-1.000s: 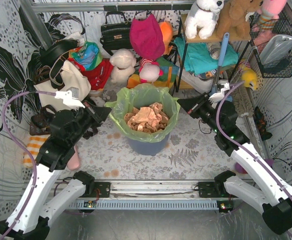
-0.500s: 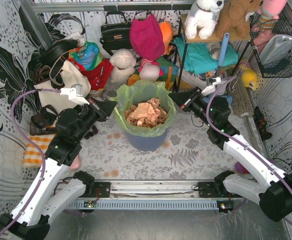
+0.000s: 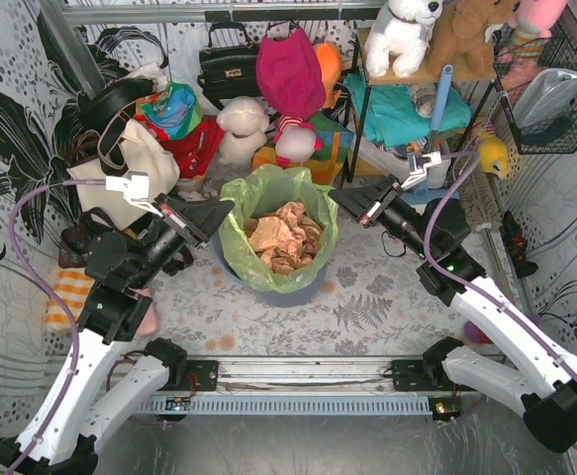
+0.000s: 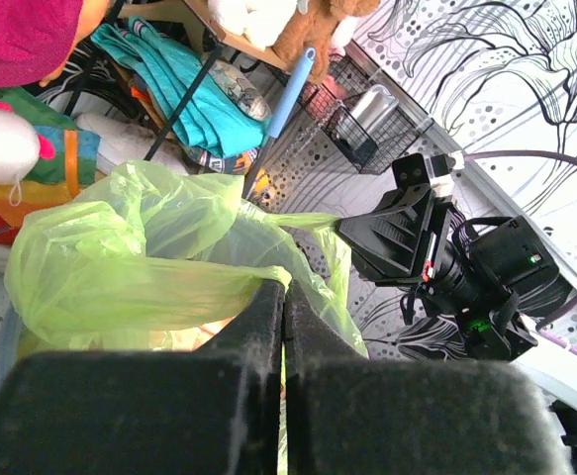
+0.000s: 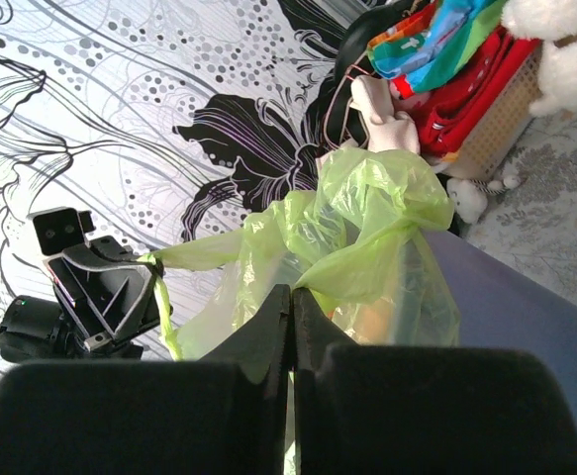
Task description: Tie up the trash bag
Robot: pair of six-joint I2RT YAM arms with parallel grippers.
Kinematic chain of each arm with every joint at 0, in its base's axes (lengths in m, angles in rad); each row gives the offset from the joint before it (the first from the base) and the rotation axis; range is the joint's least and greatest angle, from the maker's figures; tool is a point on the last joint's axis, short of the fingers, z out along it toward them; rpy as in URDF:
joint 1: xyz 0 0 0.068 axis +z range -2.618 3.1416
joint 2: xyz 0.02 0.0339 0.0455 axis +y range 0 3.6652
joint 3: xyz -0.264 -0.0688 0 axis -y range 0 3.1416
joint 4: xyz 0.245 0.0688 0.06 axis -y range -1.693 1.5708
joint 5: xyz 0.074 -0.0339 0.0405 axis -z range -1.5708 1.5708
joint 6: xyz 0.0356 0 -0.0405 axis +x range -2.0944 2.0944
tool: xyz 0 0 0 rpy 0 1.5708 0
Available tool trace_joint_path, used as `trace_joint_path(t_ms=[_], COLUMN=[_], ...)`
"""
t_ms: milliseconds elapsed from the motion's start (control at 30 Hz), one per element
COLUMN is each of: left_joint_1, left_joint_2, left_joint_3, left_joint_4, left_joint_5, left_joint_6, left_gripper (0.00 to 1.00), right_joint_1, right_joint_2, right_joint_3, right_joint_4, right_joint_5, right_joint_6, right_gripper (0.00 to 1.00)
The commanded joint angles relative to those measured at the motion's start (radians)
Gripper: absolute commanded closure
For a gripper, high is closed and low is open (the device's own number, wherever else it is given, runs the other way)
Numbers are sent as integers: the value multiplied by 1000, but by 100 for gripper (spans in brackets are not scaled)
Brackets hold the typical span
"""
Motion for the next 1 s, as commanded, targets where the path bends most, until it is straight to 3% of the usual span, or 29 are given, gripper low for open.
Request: trace_joint_path(t_ms=[0, 200, 367, 600, 800, 967], left_joint_1=[3, 3, 3, 4, 4, 3], left_joint_2=[2, 44, 4, -12, -1, 45], left_joint_3=[49, 85, 22, -24, -36, -47], left_joint_4=[104, 19, -50, -75, -59, -152], left_joint_5=[50, 61, 81, 346, 543, 537], left_joint_6=[-35, -48, -59, -72, -128, -76], left_gripper=[100, 100, 100, 100, 100, 100], right_joint_1=[4, 4, 5, 5, 5, 5], right_joint_2=[-65, -103, -169, -296, -342, -334], right_joint_3=[36, 50, 9, -65, -95, -103], right_joint_4=[-77, -283, -481, -679, -737, -803], right_joint_5=[46, 95, 99, 100, 104, 77], right_joint_6=[-17, -3, 4, 22, 30, 14], right_gripper=[100, 100, 100, 100, 100, 100])
